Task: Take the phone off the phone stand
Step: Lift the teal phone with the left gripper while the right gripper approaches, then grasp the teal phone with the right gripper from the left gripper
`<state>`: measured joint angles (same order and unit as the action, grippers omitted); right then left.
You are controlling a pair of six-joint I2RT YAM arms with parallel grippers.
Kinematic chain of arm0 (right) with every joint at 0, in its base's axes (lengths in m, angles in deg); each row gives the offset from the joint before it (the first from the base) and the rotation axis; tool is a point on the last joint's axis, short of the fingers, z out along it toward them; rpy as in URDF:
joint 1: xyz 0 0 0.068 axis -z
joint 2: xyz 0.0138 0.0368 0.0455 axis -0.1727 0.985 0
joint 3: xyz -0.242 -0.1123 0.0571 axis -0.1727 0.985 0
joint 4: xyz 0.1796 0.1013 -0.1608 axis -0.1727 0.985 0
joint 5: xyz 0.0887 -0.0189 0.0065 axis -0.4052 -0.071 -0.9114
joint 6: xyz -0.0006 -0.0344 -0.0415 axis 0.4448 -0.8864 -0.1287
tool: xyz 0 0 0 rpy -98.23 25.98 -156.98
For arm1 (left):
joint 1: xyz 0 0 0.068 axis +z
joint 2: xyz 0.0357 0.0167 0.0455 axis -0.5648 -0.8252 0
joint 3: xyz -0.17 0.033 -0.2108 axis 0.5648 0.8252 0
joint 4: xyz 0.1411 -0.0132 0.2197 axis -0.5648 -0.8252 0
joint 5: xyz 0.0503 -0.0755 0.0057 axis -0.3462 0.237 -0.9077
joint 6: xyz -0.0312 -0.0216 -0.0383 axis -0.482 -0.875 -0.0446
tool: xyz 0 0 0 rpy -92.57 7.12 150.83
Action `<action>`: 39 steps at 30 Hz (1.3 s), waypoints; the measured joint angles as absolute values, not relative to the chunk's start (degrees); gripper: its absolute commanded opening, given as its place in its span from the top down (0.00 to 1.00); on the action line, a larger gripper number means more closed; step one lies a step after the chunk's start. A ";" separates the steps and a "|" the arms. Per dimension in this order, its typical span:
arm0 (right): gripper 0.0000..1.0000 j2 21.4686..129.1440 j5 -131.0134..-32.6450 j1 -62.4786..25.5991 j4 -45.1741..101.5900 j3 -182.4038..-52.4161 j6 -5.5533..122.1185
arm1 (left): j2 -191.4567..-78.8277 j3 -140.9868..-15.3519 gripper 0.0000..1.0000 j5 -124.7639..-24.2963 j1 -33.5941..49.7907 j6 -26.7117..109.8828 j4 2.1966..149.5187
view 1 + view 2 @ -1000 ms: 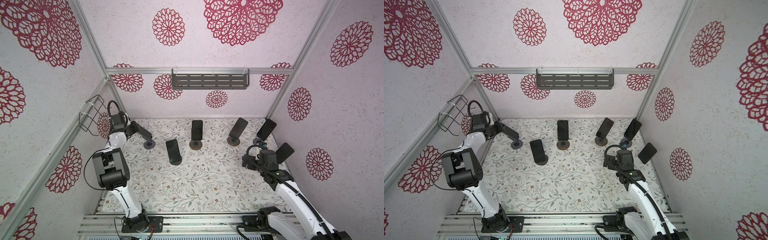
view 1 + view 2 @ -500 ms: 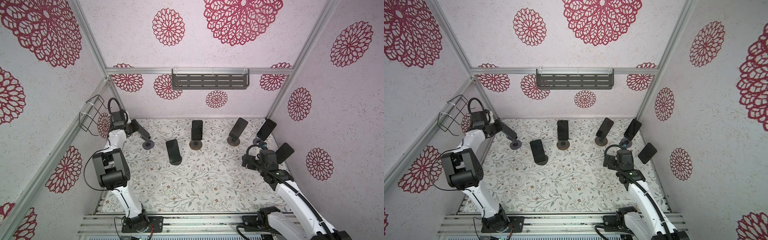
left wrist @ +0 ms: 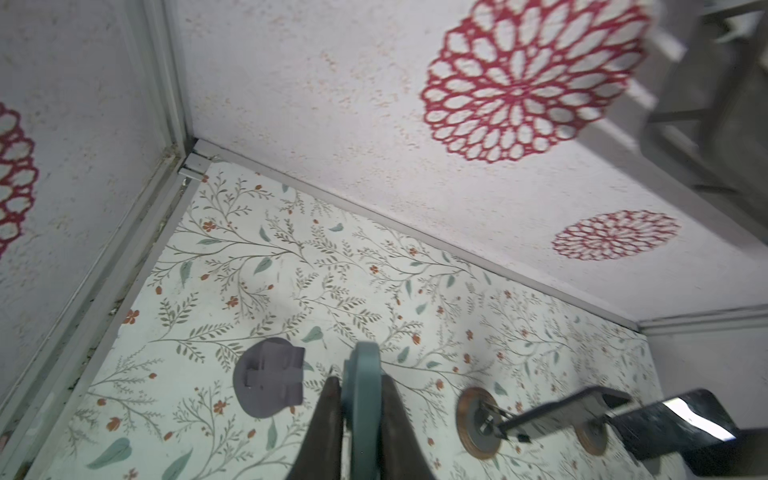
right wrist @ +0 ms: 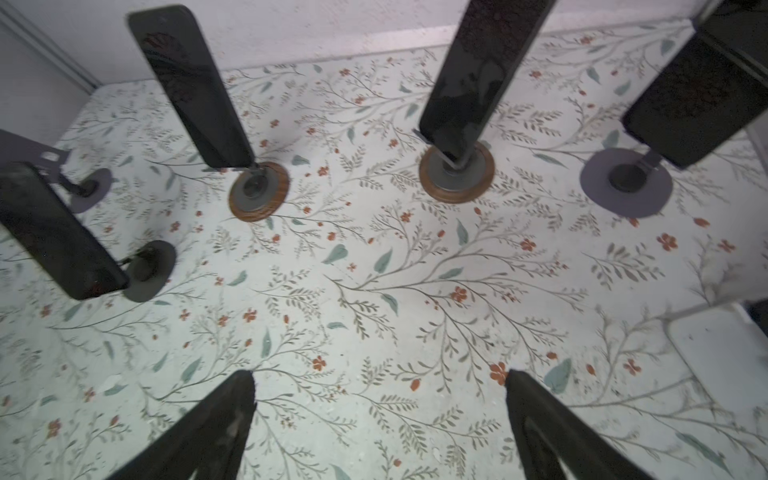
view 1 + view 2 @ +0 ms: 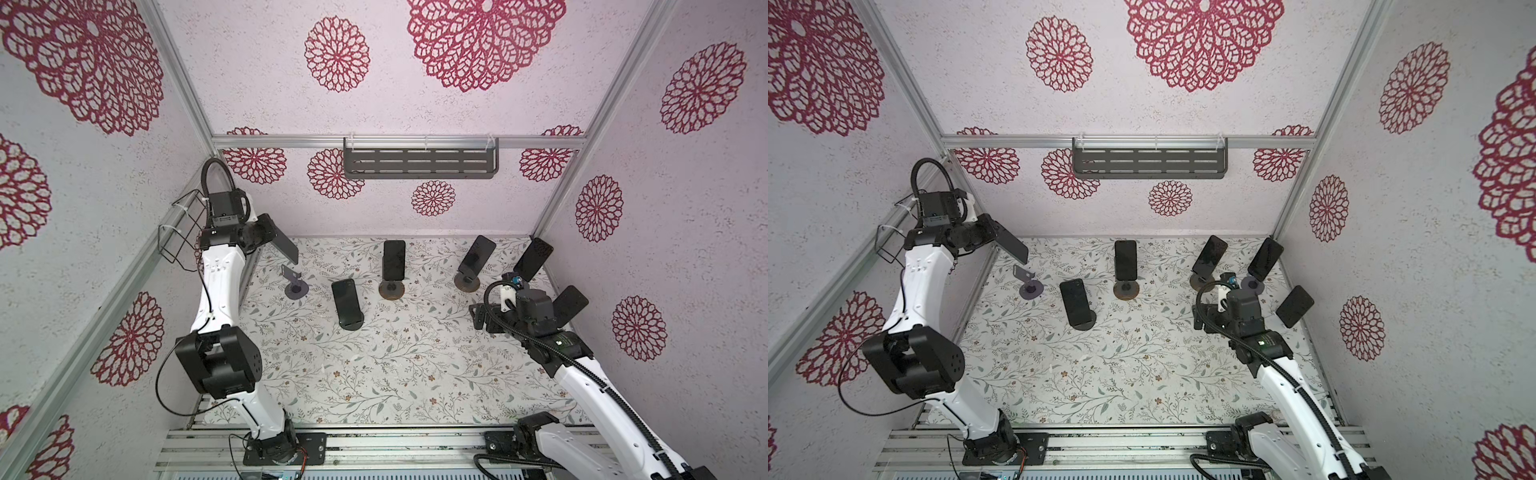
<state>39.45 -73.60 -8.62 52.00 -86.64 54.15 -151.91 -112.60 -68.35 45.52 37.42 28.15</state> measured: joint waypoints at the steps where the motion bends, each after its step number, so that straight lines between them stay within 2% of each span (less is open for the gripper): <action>1: 0.11 39.56 -73.86 -9.83 52.28 -87.58 53.66 | -150.14 -113.24 1.00 -68.31 44.02 37.70 26.43; 7: 0.11 43.03 -73.89 -17.87 54.05 -93.81 48.72 | -143.76 -118.02 1.00 -68.72 33.13 40.19 17.53; 15: 0.12 50.16 -73.03 -26.37 55.91 -103.82 41.97 | -143.52 -119.38 1.00 -63.32 22.75 40.63 11.10; 24: 0.11 60.12 -78.45 -32.32 53.77 -111.36 40.05 | -146.91 -107.44 1.00 -54.19 18.79 39.93 11.72; 29: 0.09 65.31 -82.74 -34.11 51.30 -114.42 41.27 | -149.55 -106.57 1.00 -50.73 15.80 39.23 14.38; 39: 0.03 74.33 -84.20 -34.79 48.13 -117.80 46.56 | -152.28 -106.61 1.00 -47.80 13.90 38.14 17.79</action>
<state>74.33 -84.20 -34.79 48.13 -117.80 46.56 -152.28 -106.61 -47.80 13.90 38.14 17.79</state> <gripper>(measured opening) 0.964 0.137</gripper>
